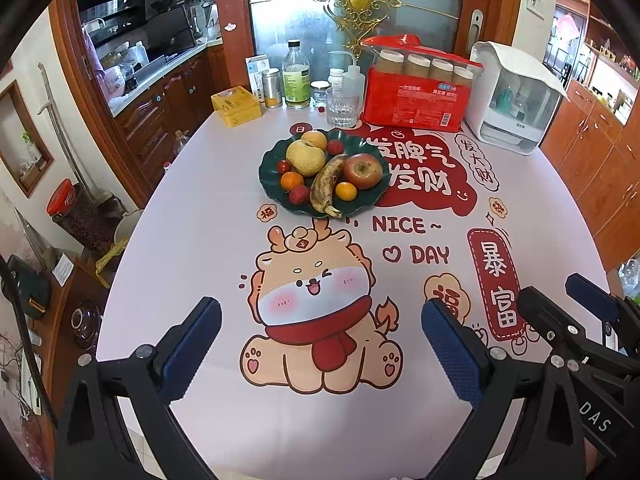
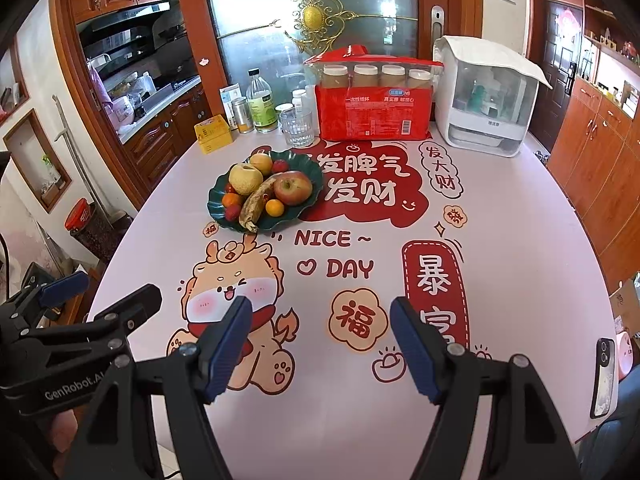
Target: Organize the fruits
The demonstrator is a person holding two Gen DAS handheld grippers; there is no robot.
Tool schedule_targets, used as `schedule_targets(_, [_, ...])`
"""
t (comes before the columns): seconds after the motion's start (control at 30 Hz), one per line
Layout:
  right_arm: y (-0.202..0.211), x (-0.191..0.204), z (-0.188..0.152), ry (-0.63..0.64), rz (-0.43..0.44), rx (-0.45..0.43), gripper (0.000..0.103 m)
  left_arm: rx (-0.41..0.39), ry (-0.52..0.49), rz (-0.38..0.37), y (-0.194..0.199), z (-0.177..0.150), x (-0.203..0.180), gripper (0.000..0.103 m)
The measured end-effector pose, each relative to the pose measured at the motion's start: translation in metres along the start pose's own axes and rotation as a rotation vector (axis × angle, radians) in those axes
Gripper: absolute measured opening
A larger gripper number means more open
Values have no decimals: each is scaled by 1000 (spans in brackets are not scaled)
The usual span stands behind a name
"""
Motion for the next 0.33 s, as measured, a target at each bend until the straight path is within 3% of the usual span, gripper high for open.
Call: schedule_targets(0.33, [0, 1, -1, -2, -1, 1, 72, 2, -1, -2, -1, -1, 4, 100])
Point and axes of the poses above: each gripper's, at about its wrist camera, not at the fingertips, and y roughly against the way its jaws point, x to its left, z to its top, the point moved 3 cm from there along -y, roughly the way its jaws point, and after that the axes turned 15 degrees about -x, right-handed, at the moved point
